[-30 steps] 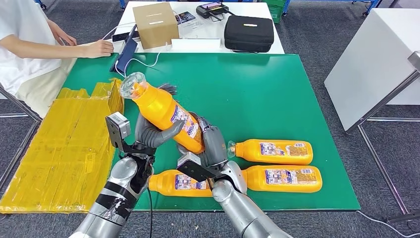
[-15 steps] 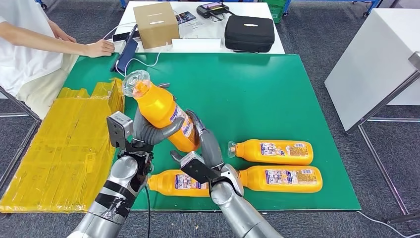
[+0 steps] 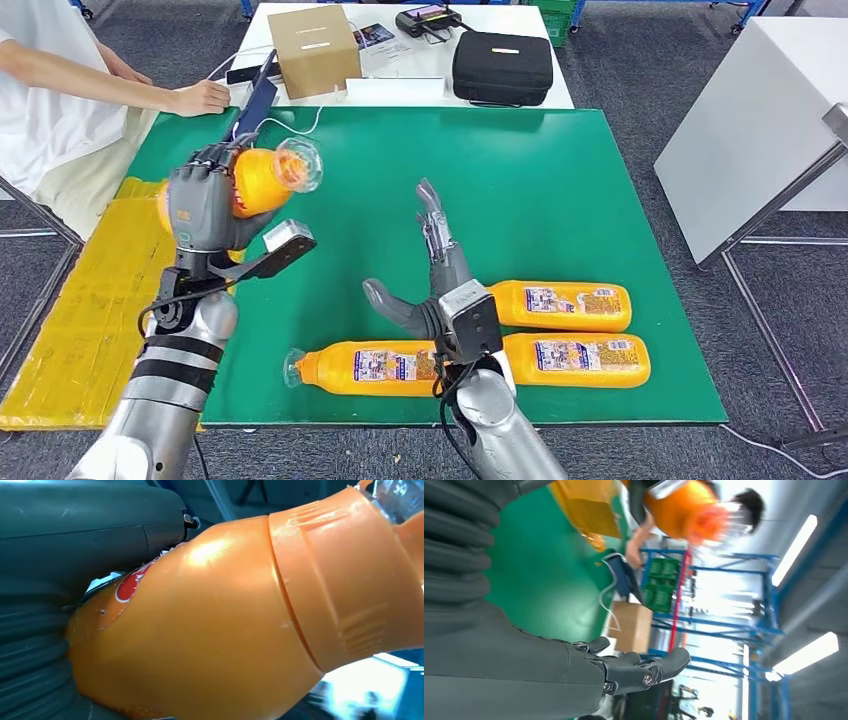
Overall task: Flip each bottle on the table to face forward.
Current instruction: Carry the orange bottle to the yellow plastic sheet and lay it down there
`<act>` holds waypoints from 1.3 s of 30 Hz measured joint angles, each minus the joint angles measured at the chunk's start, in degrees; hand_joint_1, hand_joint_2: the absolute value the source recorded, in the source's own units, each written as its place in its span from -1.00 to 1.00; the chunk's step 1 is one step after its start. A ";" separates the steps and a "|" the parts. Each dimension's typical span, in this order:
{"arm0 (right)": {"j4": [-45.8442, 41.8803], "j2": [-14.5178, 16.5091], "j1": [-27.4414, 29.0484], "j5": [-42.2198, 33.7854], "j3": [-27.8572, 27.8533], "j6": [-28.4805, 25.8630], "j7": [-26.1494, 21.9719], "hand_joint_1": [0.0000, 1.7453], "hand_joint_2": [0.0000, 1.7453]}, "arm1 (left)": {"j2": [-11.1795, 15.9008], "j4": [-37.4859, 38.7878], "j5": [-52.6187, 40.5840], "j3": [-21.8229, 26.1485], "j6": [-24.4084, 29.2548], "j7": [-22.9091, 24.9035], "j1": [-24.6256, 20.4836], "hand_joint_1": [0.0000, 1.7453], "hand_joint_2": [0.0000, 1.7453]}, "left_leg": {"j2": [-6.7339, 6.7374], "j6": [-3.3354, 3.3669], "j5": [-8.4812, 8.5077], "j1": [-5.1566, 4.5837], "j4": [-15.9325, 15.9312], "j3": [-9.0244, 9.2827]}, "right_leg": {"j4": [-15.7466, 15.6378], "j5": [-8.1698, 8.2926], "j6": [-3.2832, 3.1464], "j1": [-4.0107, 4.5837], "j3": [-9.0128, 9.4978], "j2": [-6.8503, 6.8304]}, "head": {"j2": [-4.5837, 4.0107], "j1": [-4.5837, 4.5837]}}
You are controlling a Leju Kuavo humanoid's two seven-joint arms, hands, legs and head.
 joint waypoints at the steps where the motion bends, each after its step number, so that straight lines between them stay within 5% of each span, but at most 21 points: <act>1: -1.24 -0.32 0.29 -0.26 0.07 -0.21 -0.08 -1.00 1.00 | 0.42 0.86 -2.79 1.37 0.01 0.94 -0.46 1.00 1.00 | 0.00 0.00 0.00 0.00 0.00 0.00 | 0.00 0.00 0.00 0.00 0.00 0.00 | 0.00 -0.01; 9: -6.52 -1.98 1.24 0.44 0.44 -3.07 -2.63 -1.00 1.00 | 2.84 6.09 -13.31 5.45 0.01 6.17 -2.18 1.00 1.00 | -0.02 0.00 0.00 0.00 0.00 -0.01 | 0.00 0.00 0.00 0.00 0.00 0.00 | 0.00 0.01; 18: -11.77 -2.99 1.94 3.27 1.80 -8.20 -5.58 -1.00 1.00 | 7.01 16.70 -16.46 2.52 0.01 15.84 -2.89 1.00 1.00 | 0.01 -0.01 0.00 0.00 0.00 0.00 | 0.00 -0.01 -0.01 0.01 -0.02 0.01 | 0.00 0.01; 33: -11.79 -3.87 -0.43 1.69 4.29 -6.79 -3.34 -1.00 1.00 | 9.76 34.66 -15.63 0.45 0.05 19.54 -4.92 0.95 1.00 | -0.02 -0.01 0.00 0.00 0.00 -0.03 | 0.01 -0.01 -0.01 0.00 -0.02 0.00 | 0.00 0.01; 37: -10.84 -3.87 -1.18 2.25 4.60 -6.32 -2.69 -1.00 1.00 | 9.76 38.00 -16.31 0.36 -0.08 19.99 -5.92 -1.00 1.00 | -0.01 -0.01 0.00 0.01 0.00 -0.03 | 0.01 -0.01 -0.01 0.00 -0.02 0.00 | 0.00 0.01; 39: -10.27 -3.87 -1.50 2.47 4.75 -6.21 -2.45 -1.00 1.00 | 9.76 39.61 -16.76 0.31 -0.71 20.42 -6.54 -1.00 1.00 | -0.01 -0.01 0.00 0.01 0.00 -0.03 | 0.01 -0.01 -0.01 0.01 -0.02 0.00 | 0.00 0.01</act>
